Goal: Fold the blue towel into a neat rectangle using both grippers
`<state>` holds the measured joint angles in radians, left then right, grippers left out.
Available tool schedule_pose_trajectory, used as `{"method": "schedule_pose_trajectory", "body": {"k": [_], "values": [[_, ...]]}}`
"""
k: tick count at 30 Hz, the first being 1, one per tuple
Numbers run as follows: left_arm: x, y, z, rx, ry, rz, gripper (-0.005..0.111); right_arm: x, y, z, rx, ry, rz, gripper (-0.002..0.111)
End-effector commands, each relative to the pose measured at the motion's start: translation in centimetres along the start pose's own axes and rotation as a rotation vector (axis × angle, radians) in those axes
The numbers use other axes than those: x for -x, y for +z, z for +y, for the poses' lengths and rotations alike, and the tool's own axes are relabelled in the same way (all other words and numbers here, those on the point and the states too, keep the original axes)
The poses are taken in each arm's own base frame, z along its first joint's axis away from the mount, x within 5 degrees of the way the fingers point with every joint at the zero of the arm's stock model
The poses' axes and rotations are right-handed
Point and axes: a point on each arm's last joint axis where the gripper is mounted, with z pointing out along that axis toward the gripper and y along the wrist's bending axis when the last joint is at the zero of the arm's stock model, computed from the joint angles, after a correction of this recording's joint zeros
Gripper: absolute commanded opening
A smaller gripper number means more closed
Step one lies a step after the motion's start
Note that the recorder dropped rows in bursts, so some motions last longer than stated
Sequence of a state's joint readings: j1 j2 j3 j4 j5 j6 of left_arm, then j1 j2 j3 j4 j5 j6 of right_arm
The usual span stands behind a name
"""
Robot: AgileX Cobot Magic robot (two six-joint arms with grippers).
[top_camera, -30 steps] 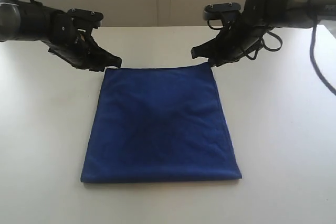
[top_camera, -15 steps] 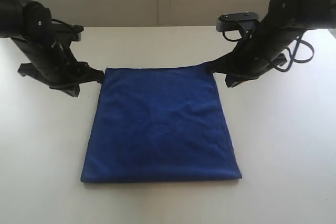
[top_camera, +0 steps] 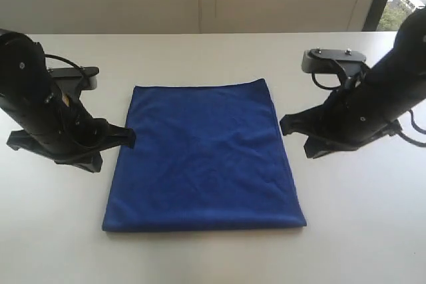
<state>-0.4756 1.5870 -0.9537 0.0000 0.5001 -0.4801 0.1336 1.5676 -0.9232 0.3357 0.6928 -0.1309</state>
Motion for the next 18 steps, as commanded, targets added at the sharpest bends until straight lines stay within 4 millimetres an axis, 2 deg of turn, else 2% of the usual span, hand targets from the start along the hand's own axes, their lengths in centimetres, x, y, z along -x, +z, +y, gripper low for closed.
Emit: {"method": "schedule_pose_trajectory", "body": {"k": [1, 4, 8, 13, 18], "values": [[-1.6, 0.7, -0.4, -0.071, -0.102, 0.034, 0.001, -2.5, 0.8, -0.3, 0.030, 0.084, 0.044, 0.000], [-2.5, 1.3, -0.3, -0.097, -0.151, 0.061, 0.010, -3.5, 1.6, -0.5, 0.045, 0.141, 0.044, 0.000], [-3.5, 1.8, -0.1, -0.107, -0.193, 0.103, 0.030, -4.6, 2.3, -0.7, 0.041, 0.173, 0.053, 0.002], [-4.0, 2.0, 0.1, -0.101, -0.165, 0.117, 0.052, -5.3, 2.8, -1.1, 0.024, 0.186, 0.040, 0.021], [-3.8, 2.2, 0.1, -0.104, -0.156, 0.097, 0.063, -5.5, 3.3, -1.4, 0.013, 0.200, 0.027, 0.036]]}}
